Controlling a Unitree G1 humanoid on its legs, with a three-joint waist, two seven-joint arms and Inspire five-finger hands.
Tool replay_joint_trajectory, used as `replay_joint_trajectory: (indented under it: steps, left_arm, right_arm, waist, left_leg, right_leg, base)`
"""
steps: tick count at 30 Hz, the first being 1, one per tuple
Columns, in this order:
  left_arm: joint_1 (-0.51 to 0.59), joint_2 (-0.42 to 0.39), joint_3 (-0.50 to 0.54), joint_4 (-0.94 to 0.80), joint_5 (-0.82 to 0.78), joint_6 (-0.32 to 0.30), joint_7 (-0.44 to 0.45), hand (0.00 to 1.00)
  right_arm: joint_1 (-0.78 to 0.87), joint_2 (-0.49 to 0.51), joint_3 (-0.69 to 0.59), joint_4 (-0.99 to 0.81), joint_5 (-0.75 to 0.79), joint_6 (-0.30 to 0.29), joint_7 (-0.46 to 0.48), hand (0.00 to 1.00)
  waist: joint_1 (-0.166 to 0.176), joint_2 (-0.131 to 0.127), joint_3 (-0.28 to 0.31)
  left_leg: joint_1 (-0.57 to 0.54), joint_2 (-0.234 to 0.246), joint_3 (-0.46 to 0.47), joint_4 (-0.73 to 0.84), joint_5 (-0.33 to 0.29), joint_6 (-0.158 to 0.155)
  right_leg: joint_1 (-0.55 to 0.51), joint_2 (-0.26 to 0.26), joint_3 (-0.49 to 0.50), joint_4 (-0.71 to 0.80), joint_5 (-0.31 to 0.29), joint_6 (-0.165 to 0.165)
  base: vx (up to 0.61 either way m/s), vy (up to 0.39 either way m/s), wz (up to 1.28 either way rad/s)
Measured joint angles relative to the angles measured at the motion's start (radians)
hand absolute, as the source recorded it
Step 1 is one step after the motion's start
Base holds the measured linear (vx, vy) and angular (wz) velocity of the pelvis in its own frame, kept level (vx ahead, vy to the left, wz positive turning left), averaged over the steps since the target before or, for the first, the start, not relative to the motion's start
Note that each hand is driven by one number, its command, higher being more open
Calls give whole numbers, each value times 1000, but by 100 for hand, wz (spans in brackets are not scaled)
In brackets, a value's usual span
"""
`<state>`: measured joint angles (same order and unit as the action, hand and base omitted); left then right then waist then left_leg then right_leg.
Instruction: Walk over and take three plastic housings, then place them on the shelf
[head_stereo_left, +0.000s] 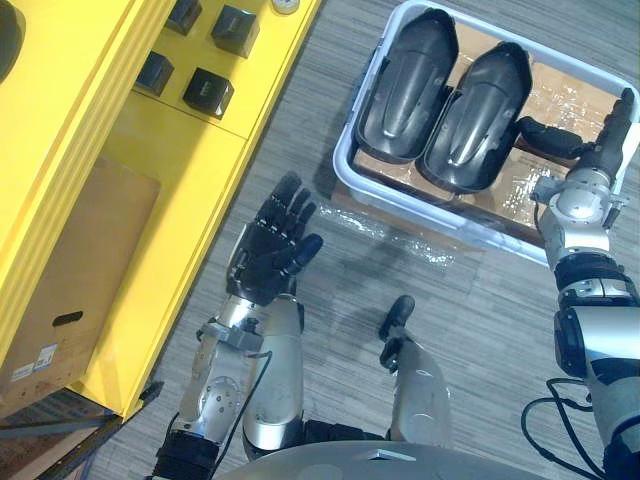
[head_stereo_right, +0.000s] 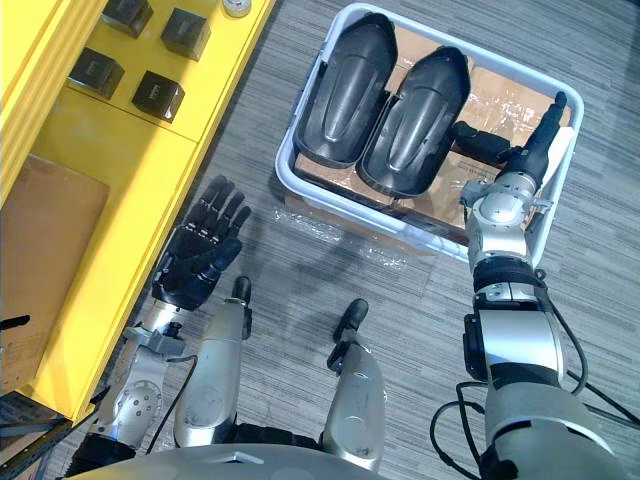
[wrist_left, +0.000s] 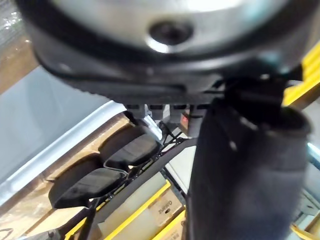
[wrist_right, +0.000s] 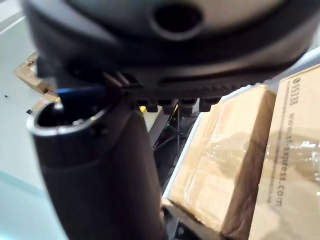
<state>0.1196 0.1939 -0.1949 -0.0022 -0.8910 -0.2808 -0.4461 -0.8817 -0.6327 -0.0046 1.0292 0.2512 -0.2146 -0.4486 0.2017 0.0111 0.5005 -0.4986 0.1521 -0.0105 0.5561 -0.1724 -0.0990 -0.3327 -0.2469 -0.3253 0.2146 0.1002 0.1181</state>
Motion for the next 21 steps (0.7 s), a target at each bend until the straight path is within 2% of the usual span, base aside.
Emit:
replay_joint_trajectory:
  steps: [5, 8, 10, 14, 16, 20, 21]
  left_arm:
    - [3, 0, 4, 5, 0, -14, 0, 100]
    - [3, -3, 4, 5, 0, -23, 0, 100]
    - [3, -5, 4, 5, 0, -23, 0, 100]
    - [0, -10, 1, 10, 0, -23, 1, 100]
    - [-9, -13, -6, 37, 0, -22, 4, 100]
    - [-23, -12, -19, 84, 0, -22, 18, 100]
    - [-27, -12, -21, 92, 0, -22, 22, 100]
  right_arm:
    - [-45, -1, 4, -8, -7, -11, -15, 100]
    - [-60, -16, 33, -25, -20, 17, -15, 100]
    - [-67, -34, 39, -19, -39, 89, -14, 100]
    - [-77, -34, 39, 50, -39, 153, -2, 100]
    - [-78, -34, 38, 114, -39, 195, 32, 100]
    - [-86, -36, 34, 180, -38, 244, 92, 100]
    - [-86, -36, 34, 188, -37, 253, 101, 0]
  waist:
    - [15, 2, 1]
    - [15, 2, 1]
    - [16, 2, 2]
    - [15, 2, 2]
    - [16, 4, 3]
    - [16, 6, 6]
    - [17, 7, 6]
  left_leg:
    - [0, 0, 0, -1, 4, 0]
    - [1, -1, 0, -2, 7, 1]
    - [1, -2, -1, -3, 10, 1]
    - [1, -2, -3, -4, 10, 1]
    - [-1, -2, -5, -7, 11, 1]
    - [-26, -1, -20, -17, 22, -4]
    - [-30, 0, -22, -17, 22, -5]
  right_leg:
    - [-4, -3, -3, 12, -2, -2]
    - [-4, -5, -5, 13, -2, -2]
    - [-3, -6, -10, 15, -2, -2]
    - [-3, -7, -12, 18, -3, -5]
    - [-3, -7, -17, 18, -4, -6]
    - [-20, -3, -35, 8, -4, -7]
    - [-23, -1, -37, 7, -4, -8]
  base:
    - [0, 0, 0]
    - [0, 0, 0]
    - [-9, 11, 2]
    - [-8, 5, 0]
    - [0, 0, 0]
    - [-15, 4, 6]
    - [3, -8, 6]
